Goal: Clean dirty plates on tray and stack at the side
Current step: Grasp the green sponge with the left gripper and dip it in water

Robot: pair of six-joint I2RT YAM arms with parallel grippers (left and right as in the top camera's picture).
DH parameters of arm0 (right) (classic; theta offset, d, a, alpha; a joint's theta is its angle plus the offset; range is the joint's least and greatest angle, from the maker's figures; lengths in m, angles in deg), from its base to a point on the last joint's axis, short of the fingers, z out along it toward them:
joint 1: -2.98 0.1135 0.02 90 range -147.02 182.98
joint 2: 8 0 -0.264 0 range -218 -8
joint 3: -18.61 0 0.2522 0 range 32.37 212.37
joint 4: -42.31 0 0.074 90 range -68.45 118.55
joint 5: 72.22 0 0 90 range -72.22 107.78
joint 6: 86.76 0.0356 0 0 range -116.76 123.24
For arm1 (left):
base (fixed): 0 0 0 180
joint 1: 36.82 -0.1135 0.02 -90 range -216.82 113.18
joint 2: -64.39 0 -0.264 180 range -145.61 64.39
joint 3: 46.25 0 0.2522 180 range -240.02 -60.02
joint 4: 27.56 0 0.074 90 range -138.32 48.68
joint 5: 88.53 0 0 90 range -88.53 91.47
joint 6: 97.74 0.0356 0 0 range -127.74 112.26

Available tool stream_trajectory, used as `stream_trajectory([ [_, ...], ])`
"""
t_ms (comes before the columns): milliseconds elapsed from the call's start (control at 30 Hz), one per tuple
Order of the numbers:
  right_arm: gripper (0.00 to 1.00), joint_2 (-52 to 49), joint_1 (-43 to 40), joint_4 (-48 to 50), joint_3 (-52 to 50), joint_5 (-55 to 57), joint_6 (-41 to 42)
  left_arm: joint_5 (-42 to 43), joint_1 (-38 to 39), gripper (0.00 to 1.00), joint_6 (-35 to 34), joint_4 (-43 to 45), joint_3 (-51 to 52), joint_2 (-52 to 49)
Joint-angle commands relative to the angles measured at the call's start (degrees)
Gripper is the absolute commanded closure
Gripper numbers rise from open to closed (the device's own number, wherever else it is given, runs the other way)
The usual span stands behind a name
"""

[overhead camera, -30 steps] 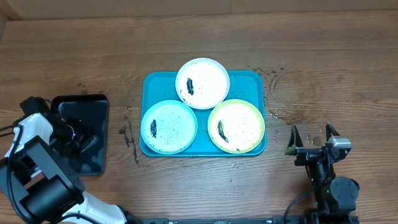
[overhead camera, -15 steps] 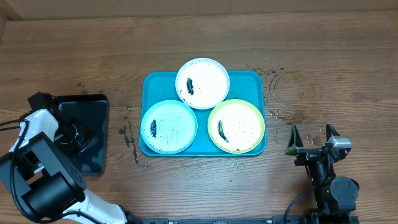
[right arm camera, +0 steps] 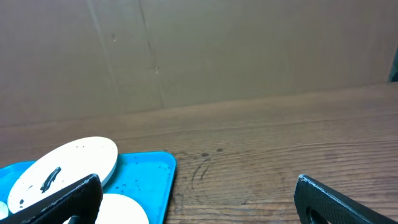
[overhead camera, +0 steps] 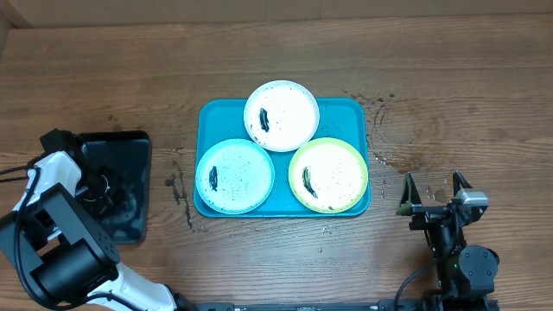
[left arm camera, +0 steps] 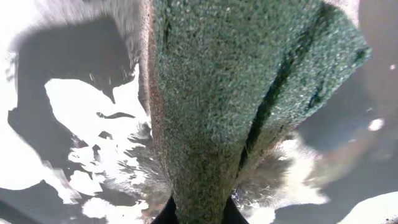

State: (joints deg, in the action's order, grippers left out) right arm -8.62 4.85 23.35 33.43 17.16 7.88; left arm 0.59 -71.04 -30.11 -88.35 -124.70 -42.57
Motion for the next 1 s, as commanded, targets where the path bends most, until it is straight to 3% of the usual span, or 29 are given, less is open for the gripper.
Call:
stream_trajectory([
  [0,0.0,0.46,-0.39,0.37,-0.59,0.57,-0.2,-0.59,-0.13,0.96,-0.35,0.17,-0.31,-1.51],
  [167,0.0,0.46,-0.39,0.39,-0.59,0.57,-0.2,-0.61,-0.15,0.93,-0.35,1.03,-0.31,-1.51],
  [200,0.0,0.46,-0.39,0.37,-0.59,0.57,-0.2,-0.72,-0.15,0.73,-0.33,1.97,-0.31,-1.51],
  [267,0.0,0.46,-0.39,0.37,-0.59,0.57,-0.2,-0.81,-0.15,0.2,-0.35,3.52,-0.31,-1.51],
  [300,0.0,0.46,-0.39,0.39,-0.59,0.57,-0.2,-0.81,-0.15,0.15,-0.35,4.39,-0.31,-1.51],
  [467,0.0,0.46,-0.39,0.39,-0.59,0.57,-0.2,-1.25,-0.15,0.11,-0.33,8.81,-0.31,-1.51],
  [533,0.0,0.46,-0.39,0.39,-0.59,0.57,-0.2,-1.22,-0.15,0.14,-0.09,9.79,-0.31,-1.51],
  [633,0.0,0.46,-0.39,0.37,-0.59,0.57,-0.2,-1.18,-0.15,0.59,-0.11,9.62,-0.31,-1.51],
  [667,0.0,0.46,-0.39,0.37,-0.59,0.57,-0.2,-1.18,-0.15,0.69,-0.11,9.55,-0.31,-1.51],
  [700,0.0,0.46,-0.39,0.37,-0.59,0.57,-0.2,-1.18,-0.15,0.91,-0.11,9.38,-0.31,-1.51],
  [733,0.0,0.46,-0.39,0.37,-0.59,0.57,-0.2,-1.16,-0.15,0.96,-0.11,9.25,-0.31,-1.51],
  [867,0.0,0.46,-0.39,0.39,-0.59,0.57,-0.2,-0.98,-0.15,0.96,-0.15,8.72,-0.31,-1.51],
  [900,0.0,0.46,-0.39,0.37,-0.59,0.57,-0.2,-0.98,-0.13,0.87,-0.15,8.79,-0.31,-1.51],
  [933,0.0,0.46,-0.39,0.39,-0.59,0.57,-0.2,-1.01,-0.15,0.46,-0.15,9.35,-0.31,-1.51],
  [967,0.0,0.46,-0.39,0.39,-0.59,0.57,-0.2,-1.01,-0.15,0.26,-0.15,9.79,-0.31,-1.51],
])
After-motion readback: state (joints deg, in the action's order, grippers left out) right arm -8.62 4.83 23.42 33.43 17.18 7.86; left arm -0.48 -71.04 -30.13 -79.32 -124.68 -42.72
